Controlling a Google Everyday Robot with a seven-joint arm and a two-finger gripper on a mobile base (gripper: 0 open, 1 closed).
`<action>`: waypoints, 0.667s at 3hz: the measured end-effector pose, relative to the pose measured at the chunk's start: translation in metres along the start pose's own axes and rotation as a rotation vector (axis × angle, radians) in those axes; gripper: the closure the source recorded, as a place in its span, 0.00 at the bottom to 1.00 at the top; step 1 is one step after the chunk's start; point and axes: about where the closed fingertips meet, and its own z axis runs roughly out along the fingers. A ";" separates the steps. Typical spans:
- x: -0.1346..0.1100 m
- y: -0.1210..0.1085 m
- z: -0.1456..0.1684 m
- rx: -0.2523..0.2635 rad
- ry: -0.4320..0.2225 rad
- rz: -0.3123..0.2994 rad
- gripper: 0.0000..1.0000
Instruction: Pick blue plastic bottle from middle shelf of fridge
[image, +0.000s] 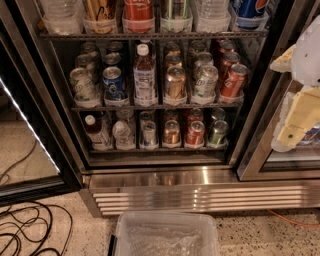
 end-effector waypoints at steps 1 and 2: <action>0.000 0.000 0.000 0.000 0.000 0.000 0.00; -0.009 0.013 0.004 -0.019 -0.044 -0.044 0.00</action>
Offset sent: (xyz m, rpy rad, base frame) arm -0.0217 0.0295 -0.0181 0.0785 0.0246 0.1387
